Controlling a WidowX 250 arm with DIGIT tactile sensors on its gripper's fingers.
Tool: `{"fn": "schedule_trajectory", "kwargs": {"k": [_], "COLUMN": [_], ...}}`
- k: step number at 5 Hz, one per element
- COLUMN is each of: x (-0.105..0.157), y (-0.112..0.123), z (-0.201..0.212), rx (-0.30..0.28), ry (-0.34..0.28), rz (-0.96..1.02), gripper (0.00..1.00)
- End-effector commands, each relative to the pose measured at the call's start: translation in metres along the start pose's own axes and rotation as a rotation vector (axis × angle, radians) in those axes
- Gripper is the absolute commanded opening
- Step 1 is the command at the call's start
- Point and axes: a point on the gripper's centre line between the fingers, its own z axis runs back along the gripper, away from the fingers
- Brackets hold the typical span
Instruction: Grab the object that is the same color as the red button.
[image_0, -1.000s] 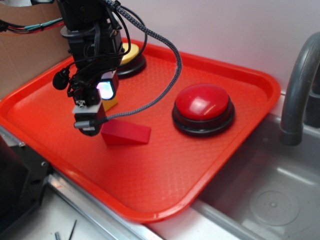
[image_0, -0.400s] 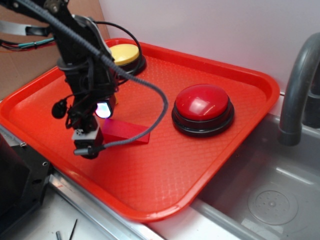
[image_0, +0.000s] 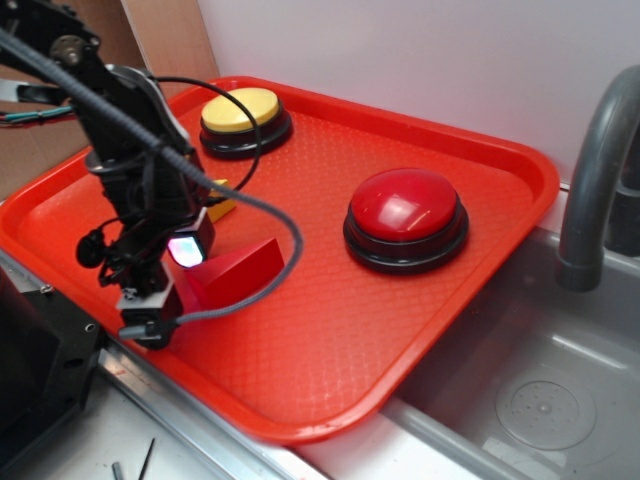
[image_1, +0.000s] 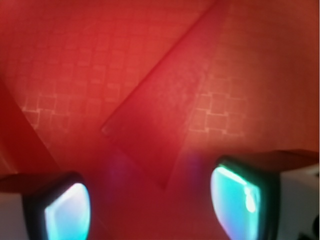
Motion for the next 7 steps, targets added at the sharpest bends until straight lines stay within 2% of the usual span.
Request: {"fn": "schedule_trajectory", "kwargs": {"k": [1,2,3,4,5,6,7], "x": [0.020,0.025,0.039,0.055,0.068,0.069,0.062], "y": [0.007,0.002,-0.002,-0.004,0.005,0.009,0.026], "z": [0.012,0.037,0.062,0.070,0.060,0.049,0.035], "rx": [-0.020,-0.017,0.000,0.007,-0.011,0.015,0.012], "ry": [-0.034,-0.062,-0.039,-0.053,-0.015,-0.083,-0.077], "rz": [0.109,0.130,0.251,0.439,0.563,0.625,0.723], "gripper": [1.00,1.00,1.00,1.00,1.00,1.00,1.00]}}
